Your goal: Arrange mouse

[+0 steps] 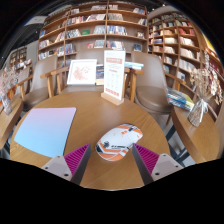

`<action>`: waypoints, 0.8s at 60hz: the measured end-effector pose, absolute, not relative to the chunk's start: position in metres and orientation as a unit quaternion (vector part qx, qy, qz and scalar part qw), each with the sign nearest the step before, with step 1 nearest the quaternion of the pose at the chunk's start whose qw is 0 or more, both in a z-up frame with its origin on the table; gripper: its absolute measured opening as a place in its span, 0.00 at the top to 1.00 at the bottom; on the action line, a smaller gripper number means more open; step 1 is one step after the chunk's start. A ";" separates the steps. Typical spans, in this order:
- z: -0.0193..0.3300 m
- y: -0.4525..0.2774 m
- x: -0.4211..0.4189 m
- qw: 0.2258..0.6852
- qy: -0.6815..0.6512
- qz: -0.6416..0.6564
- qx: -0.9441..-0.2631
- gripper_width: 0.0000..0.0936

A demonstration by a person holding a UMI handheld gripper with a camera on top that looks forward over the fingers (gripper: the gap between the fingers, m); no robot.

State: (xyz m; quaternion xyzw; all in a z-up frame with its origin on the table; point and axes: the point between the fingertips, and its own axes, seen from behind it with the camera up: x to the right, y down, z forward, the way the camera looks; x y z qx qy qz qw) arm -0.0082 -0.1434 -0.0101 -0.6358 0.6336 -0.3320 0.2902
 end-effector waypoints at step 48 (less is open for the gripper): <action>-0.014 -0.122 0.079 0.307 0.626 -0.305 -0.649 0.50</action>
